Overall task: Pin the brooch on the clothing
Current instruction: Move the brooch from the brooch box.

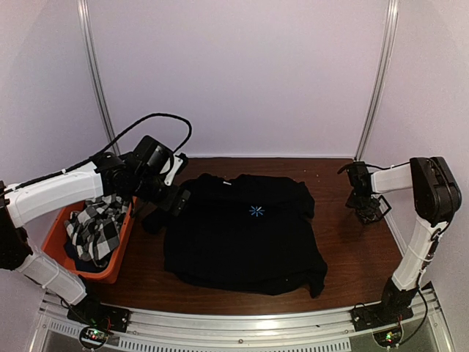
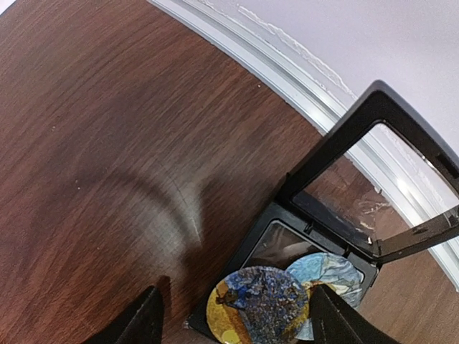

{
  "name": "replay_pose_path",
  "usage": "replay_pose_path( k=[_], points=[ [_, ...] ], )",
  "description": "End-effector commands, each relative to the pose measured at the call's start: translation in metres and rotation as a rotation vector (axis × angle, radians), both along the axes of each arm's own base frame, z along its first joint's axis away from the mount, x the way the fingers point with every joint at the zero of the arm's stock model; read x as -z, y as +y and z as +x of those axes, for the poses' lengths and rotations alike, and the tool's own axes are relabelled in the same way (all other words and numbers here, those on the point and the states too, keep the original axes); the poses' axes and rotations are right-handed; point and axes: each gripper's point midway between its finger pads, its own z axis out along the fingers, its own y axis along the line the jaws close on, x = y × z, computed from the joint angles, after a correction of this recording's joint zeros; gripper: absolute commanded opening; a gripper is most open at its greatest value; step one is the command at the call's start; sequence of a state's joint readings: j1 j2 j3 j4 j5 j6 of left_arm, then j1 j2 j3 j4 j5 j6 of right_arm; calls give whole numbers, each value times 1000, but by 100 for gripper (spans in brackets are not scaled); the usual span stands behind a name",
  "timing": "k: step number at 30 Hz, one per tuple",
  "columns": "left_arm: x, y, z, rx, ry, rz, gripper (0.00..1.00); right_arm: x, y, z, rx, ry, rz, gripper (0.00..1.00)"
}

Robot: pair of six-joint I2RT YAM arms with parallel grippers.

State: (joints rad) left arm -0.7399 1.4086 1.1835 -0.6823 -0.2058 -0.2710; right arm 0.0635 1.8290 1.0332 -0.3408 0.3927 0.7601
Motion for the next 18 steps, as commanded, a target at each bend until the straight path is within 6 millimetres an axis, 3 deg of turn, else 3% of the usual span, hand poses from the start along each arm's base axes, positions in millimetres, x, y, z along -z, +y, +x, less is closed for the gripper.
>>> replay_pose_path(
  k=[1, 18],
  points=[
    [4, -3, 2, 7, -10, 3, 98, 1, -6, -5, 38, -25, 9, 71],
    [6, -3, 3, 6, -6, 11, 97, 1, -12, -11, 57, -45, 21, 67]
  ],
)
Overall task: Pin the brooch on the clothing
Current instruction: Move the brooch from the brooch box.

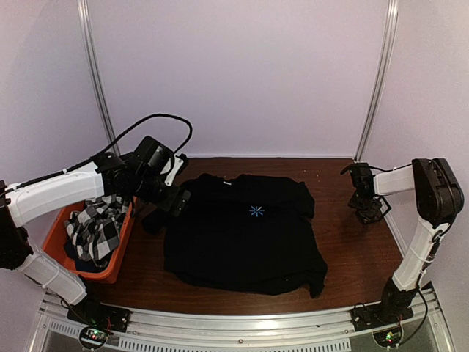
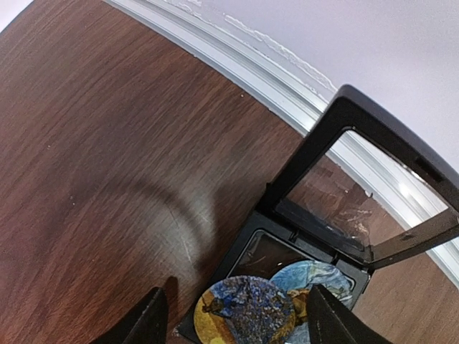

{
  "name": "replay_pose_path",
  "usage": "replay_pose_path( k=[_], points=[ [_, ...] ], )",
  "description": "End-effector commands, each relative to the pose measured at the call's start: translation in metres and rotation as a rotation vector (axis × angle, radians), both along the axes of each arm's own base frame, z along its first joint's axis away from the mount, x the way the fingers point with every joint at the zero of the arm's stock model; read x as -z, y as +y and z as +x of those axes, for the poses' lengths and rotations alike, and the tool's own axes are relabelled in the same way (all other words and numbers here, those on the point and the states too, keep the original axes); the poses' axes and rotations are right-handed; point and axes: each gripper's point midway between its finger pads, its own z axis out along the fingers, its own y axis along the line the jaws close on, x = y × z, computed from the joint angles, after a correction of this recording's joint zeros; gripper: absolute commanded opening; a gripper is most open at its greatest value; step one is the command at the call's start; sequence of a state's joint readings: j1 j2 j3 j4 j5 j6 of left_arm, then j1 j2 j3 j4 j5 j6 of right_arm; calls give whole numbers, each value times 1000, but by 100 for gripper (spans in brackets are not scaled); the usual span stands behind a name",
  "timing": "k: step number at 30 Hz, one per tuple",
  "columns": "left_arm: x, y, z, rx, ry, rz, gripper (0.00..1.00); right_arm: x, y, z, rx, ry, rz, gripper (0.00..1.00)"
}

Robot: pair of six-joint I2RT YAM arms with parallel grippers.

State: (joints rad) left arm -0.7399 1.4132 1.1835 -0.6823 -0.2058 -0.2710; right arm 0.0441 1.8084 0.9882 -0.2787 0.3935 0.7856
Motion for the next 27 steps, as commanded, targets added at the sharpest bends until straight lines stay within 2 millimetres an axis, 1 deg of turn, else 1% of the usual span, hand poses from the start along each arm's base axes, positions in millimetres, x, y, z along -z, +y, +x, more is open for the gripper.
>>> replay_pose_path(
  k=[1, 8, 13, 22, 25, 27],
  points=[
    [5, -3, 3, 6, -10, 9, 98, 2, -4, -9, 16, 6, 11, 66],
    [7, -3, 3, 8, -4, 12, 98, 3, -2, -9, 11, 0, 23, 60],
    [9, -4, 3, 8, -1, 15, 98, -2, -2, -8, 10, -18, 22, 56],
    [9, -4, 3, 9, 0, 13, 98, -11, -2, -4, 7, -51, 31, 52],
    [9, -4, 3, 8, 0, 13, 98, -10, -1, -4, 5, -53, 37, 51],
    [9, -4, 3, 8, 0, 13, 98, -8, 0, -6, 6, -46, 41, 52]
  ],
)
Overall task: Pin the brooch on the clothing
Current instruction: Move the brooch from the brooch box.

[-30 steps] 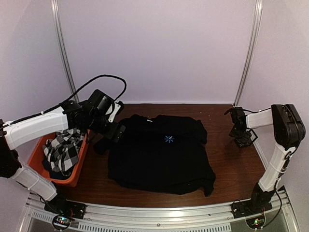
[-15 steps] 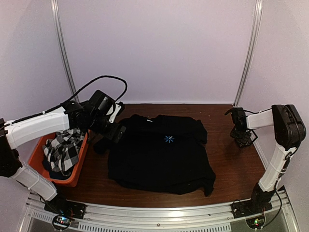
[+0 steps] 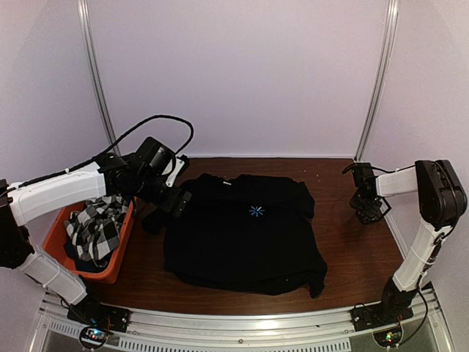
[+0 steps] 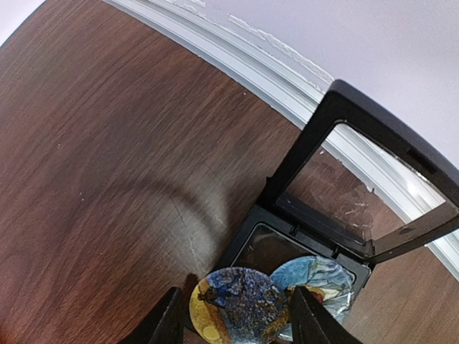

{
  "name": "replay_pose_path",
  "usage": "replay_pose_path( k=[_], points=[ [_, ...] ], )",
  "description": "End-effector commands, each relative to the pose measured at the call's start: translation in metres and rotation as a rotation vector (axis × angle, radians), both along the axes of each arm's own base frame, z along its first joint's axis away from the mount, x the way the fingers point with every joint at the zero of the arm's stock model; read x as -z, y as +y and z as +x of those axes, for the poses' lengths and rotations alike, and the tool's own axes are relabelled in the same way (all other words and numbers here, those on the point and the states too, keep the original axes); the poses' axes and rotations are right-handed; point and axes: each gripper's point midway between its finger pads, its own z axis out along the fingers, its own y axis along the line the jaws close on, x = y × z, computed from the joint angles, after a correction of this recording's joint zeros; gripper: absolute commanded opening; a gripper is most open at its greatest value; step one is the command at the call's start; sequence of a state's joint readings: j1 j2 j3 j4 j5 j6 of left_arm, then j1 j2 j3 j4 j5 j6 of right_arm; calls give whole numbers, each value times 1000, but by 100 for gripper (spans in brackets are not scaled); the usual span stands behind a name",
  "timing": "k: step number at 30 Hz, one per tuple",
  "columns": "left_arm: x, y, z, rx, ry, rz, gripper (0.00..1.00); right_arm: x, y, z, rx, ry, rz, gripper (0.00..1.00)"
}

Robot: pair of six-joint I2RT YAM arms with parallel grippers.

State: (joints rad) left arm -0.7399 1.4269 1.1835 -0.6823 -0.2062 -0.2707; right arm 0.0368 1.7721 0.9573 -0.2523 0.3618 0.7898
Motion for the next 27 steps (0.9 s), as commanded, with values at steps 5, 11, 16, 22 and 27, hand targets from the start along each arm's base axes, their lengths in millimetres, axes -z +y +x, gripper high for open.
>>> replay_pose_path(
  k=[5, 11, 16, 22, 27],
  points=[
    [3, -3, 2, 9, -11, 4, 97, 1, -2, -6, 12, 4, 11, 56],
    [3, -3, 3, 8, -11, 5, 98, 5, -1, -7, 8, 2, 17, 53],
    [3, -3, 2, 9, -12, 1, 98, 6, 0, -6, 4, -2, 23, 48],
    [4, -3, 2, 9, -9, 4, 98, 1, 0, -5, 2, -16, 24, 46],
    [3, -3, 2, 8, -12, 1, 98, -7, 1, -3, -1, -35, 25, 45]
  ],
)
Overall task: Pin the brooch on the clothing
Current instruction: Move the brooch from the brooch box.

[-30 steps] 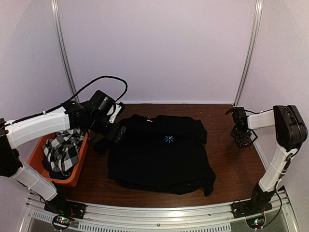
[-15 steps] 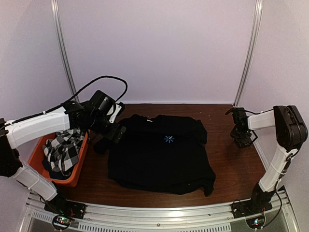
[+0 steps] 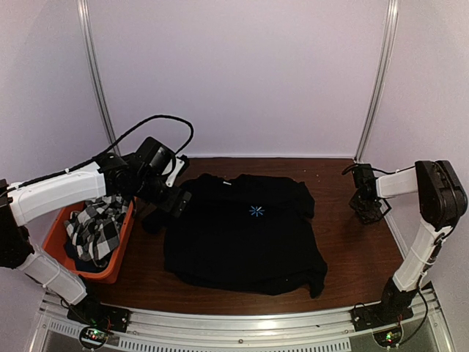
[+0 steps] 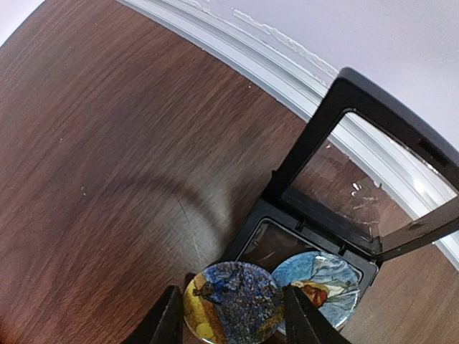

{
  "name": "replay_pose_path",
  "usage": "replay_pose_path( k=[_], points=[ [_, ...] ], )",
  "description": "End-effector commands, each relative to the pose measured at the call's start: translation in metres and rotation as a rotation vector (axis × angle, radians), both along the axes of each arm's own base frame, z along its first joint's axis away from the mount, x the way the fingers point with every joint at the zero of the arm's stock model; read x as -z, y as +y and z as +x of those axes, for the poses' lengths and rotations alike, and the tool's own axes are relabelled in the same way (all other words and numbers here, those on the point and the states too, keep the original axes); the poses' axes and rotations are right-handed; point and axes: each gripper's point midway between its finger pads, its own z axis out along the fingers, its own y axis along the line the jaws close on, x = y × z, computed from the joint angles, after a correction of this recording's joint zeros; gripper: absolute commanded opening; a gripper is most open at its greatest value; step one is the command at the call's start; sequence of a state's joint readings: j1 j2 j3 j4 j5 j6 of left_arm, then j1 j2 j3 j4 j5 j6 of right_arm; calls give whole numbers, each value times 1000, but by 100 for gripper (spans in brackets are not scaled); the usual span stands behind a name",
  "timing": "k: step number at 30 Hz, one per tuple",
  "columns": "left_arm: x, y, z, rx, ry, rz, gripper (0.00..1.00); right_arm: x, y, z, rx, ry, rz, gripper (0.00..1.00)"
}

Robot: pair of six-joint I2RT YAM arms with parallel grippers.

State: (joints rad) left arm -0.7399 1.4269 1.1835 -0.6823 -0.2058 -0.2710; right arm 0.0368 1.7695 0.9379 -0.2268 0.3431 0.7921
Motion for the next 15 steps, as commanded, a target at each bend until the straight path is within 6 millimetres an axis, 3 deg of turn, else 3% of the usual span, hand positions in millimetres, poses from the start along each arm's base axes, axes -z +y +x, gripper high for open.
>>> replay_pose_path(
  k=[1, 9, 15],
  points=[
    [3, -3, 2, 9, -12, 2, 98, -13, -2, -2, 4, -30, 7, 45],
    [2, -3, 2, 8, -12, -2, 98, -36, 0, -1, -14, -72, 6, 44],
    [-1, -3, 2, 6, -19, -5, 98, -54, 15, -1, -86, -86, -13, 47]
  ],
)
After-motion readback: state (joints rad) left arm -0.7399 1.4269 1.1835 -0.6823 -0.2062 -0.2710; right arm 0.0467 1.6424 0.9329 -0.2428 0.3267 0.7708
